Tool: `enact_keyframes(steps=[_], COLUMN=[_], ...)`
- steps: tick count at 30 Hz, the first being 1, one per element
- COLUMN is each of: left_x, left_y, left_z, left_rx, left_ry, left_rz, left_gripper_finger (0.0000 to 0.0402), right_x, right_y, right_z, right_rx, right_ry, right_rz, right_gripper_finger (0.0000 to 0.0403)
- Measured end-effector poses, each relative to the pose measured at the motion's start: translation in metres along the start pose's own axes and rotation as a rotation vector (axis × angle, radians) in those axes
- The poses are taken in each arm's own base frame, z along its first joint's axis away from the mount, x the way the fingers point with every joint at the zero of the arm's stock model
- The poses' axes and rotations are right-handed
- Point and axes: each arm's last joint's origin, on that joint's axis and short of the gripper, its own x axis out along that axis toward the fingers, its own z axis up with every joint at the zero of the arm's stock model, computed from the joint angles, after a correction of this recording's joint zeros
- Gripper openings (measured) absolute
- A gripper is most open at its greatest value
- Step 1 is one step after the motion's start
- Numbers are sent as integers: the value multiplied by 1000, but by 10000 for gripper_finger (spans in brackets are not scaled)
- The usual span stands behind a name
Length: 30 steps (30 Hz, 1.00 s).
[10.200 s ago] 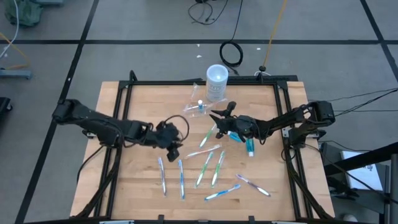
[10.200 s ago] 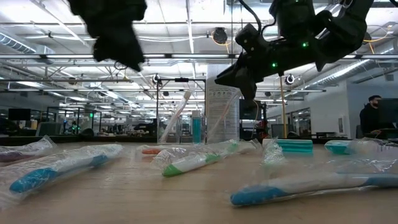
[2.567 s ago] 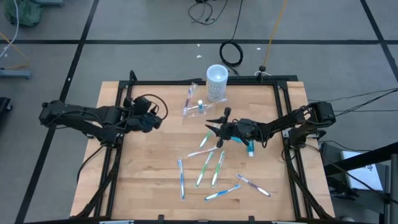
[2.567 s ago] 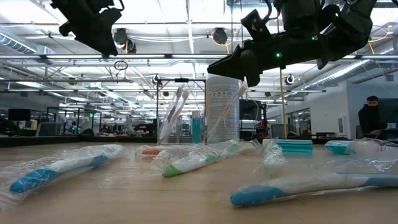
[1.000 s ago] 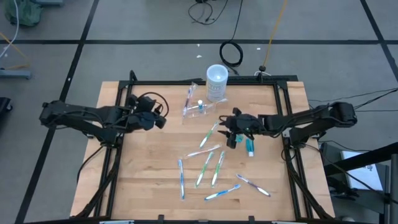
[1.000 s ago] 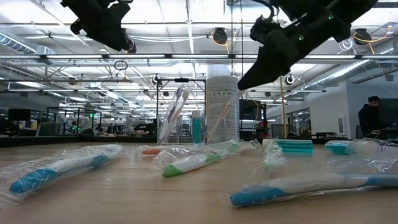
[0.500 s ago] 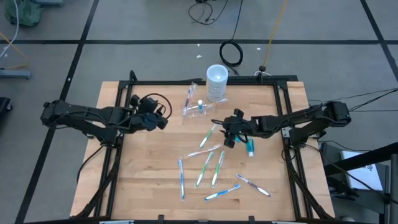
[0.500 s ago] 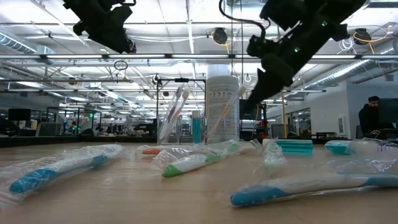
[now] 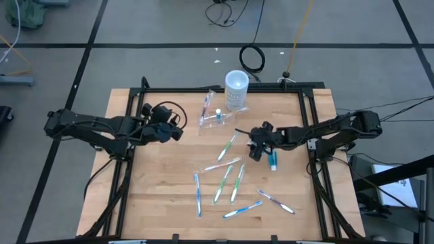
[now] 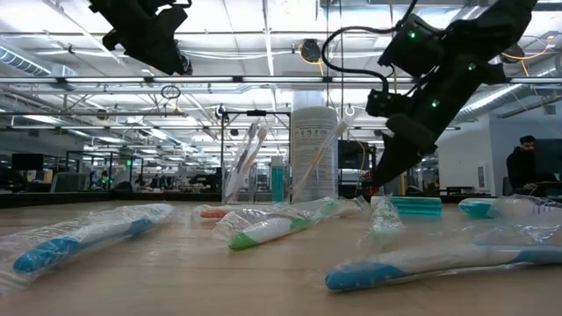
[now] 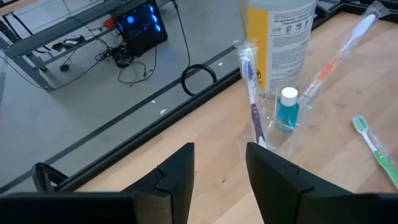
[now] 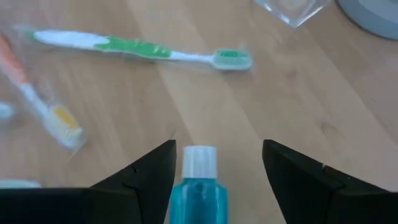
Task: Pick & Place toothbrushing station
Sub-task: Put the top blue mouthwash into the transparent organizer
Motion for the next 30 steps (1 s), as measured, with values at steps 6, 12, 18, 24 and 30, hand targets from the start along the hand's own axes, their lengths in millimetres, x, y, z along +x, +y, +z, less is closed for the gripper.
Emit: enact_keyframes(steps=[6,12,18,24,30], left_x=[0,0,0,0,0], left_y=[0,0,0,0,0], left_z=[0,0,0,0,0], left_rx=[-2,-3,-3,-2,-2], left_ry=[0,0,0,0,0], left_rz=[0,0,0,-1,-1], left_gripper_finger=[152,152,152,152,152], right_x=[4,7,9,9,14], right_y=[-6,-10,-14,-14,-13], right_z=[-4,-10,-17,-17,-19], right_rx=[23,37,10,-4,-6], right_ry=[28,26,-2,-9,2], right_rz=[92,116,117,119,116], right_gripper_finger=[232,229,225,204,191])
